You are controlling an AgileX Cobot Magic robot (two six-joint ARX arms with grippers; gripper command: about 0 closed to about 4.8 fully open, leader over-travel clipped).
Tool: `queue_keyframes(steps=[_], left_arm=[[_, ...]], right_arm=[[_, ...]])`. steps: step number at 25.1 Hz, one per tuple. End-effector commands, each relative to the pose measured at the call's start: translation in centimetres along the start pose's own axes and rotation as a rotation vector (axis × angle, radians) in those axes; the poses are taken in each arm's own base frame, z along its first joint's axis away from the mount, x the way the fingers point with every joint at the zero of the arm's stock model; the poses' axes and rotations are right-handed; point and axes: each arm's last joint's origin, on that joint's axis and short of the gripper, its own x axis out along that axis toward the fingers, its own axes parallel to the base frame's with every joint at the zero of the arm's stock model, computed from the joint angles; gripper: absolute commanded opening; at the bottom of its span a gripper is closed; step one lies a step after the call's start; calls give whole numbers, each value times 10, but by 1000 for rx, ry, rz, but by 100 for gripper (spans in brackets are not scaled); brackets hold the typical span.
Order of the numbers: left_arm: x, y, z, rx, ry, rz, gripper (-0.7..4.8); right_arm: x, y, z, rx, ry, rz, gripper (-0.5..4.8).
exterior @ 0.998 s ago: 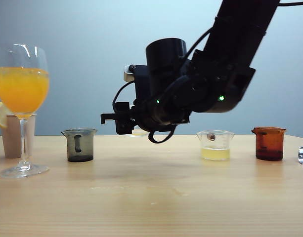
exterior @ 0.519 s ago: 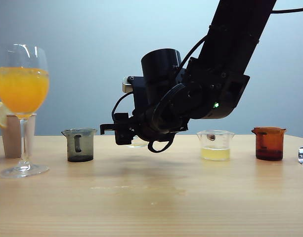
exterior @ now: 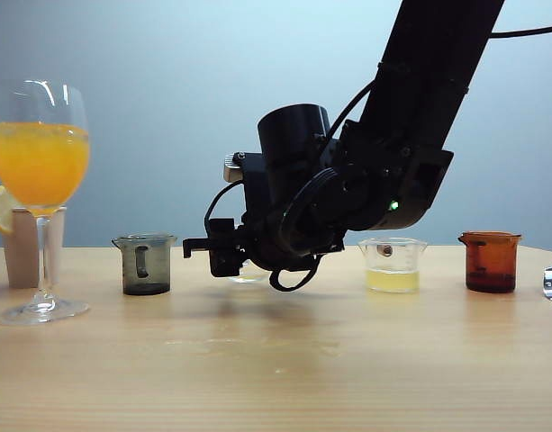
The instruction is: Pick up the second measuring cup from the left, pour the orange juice inside into the goblet, and finally put the measuring cup back in its original place.
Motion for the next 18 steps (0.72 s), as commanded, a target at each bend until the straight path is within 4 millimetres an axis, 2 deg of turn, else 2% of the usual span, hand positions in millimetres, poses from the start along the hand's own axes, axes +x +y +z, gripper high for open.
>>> queue_keyframes(steps=[1, 8, 9, 11, 14, 16, 18], left_arm=[[-1, 0, 2, 0, -17, 1, -5], [-1, 0, 2, 0, -17, 1, -5], [-1, 0, 2, 0, -17, 1, -5], [-1, 0, 2, 0, -17, 1, -5], [-1, 0, 2, 0, -16, 1, -5], [-1, 0, 2, 0, -17, 1, -5], [-1, 0, 2, 0, -17, 1, -5]], right_arm=[[1, 0, 3, 14, -31, 5, -1], [1, 1, 0, 10, -14, 44, 8], [1, 1, 0, 10, -13, 43, 31], [1, 1, 0, 9, -10, 44, 142], [1, 1, -1, 8, -8, 47, 249], [1, 1, -1, 8, -8, 47, 279], [1, 2, -1, 8, -7, 48, 279]])
